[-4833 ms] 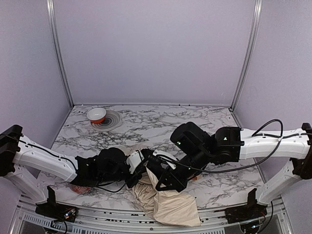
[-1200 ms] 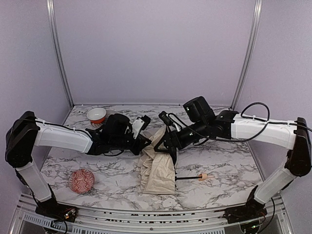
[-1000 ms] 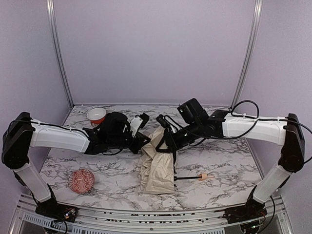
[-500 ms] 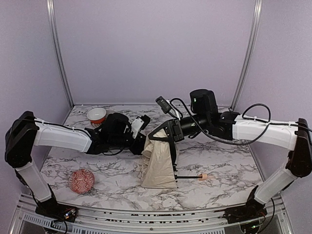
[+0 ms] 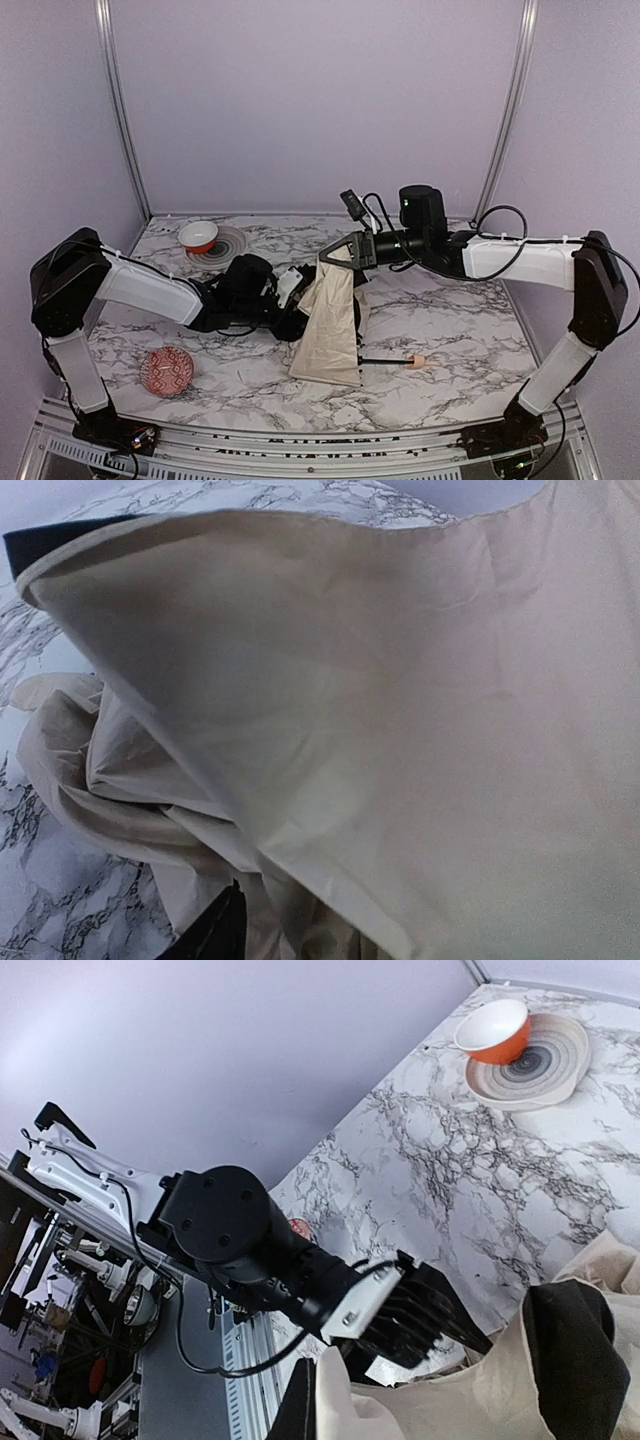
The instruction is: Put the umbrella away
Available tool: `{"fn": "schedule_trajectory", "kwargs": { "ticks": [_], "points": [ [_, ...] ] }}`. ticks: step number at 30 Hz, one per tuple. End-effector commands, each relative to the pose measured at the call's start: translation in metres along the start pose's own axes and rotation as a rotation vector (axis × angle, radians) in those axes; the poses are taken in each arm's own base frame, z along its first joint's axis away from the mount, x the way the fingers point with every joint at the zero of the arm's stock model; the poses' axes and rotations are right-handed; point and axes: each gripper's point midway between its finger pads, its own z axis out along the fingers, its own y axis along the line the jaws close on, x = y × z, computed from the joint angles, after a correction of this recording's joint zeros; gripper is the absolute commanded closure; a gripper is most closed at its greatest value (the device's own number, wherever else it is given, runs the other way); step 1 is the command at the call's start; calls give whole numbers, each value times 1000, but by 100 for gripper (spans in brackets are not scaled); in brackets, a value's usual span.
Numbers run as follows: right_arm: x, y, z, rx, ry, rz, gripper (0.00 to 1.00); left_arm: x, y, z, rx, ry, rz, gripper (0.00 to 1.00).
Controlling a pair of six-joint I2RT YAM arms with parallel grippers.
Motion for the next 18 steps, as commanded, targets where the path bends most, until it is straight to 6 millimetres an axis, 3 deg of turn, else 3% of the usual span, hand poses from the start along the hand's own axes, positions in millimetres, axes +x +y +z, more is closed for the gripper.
{"fn": "schedule_trajectory", "kwargs": {
  "ticks": [1, 4, 6, 11, 14, 18],
  "points": [
    [-3, 4, -4, -4, -36, -31, 100, -21, 21, -32, -111, -111, 44, 36],
    [-6, 7, -7, 2, -45, -47, 100, -31, 39, -60, -239, -155, 112, 27],
    [-7, 8, -7, -1, -44, -48, 100, -35, 39, -75, -261, -177, 153, 23],
    [-7, 6, -5, -2, -43, -46, 100, -51, -12, -102, -86, -247, 237, 15],
    [-8, 5, -5, 2, -47, -44, 100, -64, -48, -106, -48, -282, 324, 10],
    [-10, 5, -4, 0, -55, -40, 100, -87, -50, -95, -55, -303, 286, 2]
  ]
}}
